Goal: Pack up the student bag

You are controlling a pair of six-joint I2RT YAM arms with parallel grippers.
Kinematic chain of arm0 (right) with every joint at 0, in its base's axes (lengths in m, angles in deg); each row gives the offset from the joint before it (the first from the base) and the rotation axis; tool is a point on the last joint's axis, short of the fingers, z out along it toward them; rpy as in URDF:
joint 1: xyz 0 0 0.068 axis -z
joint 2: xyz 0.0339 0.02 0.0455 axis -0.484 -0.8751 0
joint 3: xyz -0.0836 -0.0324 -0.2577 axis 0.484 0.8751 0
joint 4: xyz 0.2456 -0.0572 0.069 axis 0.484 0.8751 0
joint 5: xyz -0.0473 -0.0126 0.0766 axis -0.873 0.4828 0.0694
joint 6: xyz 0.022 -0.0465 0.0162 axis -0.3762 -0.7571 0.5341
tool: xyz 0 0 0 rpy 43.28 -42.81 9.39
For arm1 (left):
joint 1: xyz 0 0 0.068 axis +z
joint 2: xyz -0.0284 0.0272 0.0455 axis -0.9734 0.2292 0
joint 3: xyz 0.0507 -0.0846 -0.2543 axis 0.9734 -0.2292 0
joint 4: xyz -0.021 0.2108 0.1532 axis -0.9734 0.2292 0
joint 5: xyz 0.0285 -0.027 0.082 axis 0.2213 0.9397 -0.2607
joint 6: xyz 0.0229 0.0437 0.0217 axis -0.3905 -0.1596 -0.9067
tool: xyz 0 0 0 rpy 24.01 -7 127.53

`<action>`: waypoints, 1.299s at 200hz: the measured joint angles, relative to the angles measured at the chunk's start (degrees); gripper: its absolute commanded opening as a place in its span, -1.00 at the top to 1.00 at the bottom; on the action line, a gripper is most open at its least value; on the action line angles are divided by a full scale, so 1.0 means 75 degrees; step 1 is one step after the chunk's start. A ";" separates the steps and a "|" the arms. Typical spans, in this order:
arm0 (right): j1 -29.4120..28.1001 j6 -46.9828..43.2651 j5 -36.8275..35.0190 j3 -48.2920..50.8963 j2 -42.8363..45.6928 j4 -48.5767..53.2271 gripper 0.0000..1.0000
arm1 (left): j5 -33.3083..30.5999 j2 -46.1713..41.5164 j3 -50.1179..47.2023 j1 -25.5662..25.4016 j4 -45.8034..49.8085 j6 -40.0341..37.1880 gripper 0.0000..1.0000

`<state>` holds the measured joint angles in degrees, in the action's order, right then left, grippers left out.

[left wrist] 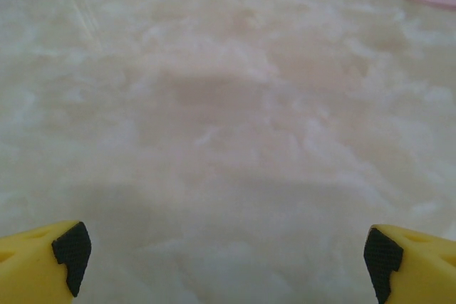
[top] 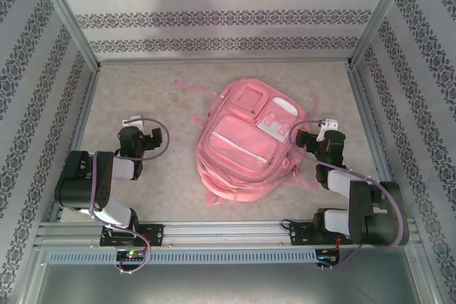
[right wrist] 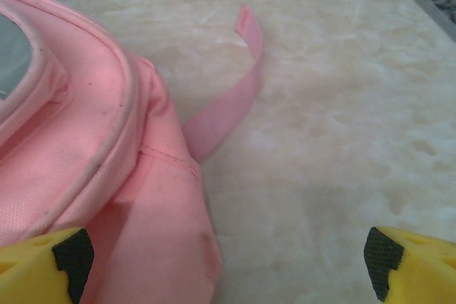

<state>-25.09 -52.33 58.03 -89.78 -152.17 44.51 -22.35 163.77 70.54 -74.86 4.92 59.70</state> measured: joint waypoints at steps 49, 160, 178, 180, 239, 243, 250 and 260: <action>-0.0125 -0.0020 -0.0052 -0.0227 -0.1754 -0.1941 -0.96 | 0.0163 0.0012 0.0376 -0.0143 -0.0117 -0.0265 -0.99; -0.0635 -0.0437 -0.0338 -0.0988 -0.1740 -0.1574 -0.96 | 0.0163 0.0012 0.0402 -0.0195 -0.0114 -0.0408 -0.99; -0.0635 -0.0437 -0.0338 -0.0988 -0.1740 -0.1574 -0.96 | 0.0163 0.0012 0.0402 -0.0195 -0.0114 -0.0408 -0.99; -0.0635 -0.0437 -0.0338 -0.0988 -0.1740 -0.1571 -0.96 | 0.0163 0.0012 0.0402 -0.0195 -0.0114 -0.0408 -0.99; -0.0635 -0.0437 -0.0338 -0.0988 -0.1740 -0.1571 -0.96 | 0.0163 0.0012 0.0402 -0.0195 -0.0111 -0.0408 -0.99; -0.0635 -0.0437 -0.0338 -0.0991 -0.1740 -0.1571 -0.96 | 0.0163 0.0012 0.0402 -0.0195 -0.0114 -0.0408 -0.99; -0.0635 -0.0437 -0.0338 -0.0991 -0.1740 -0.1571 -0.96 | 0.0160 0.0012 0.0402 -0.0195 -0.0114 -0.0408 -0.99; -0.0635 -0.0437 -0.0338 -0.0991 -0.1740 -0.1571 -0.96 | 0.0163 0.0012 0.0402 -0.0195 -0.0114 -0.0408 -0.99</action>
<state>-29.85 -55.61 55.50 -97.21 -165.22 32.73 -21.13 163.86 73.56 -76.32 4.07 56.64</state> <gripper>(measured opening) 0.980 0.993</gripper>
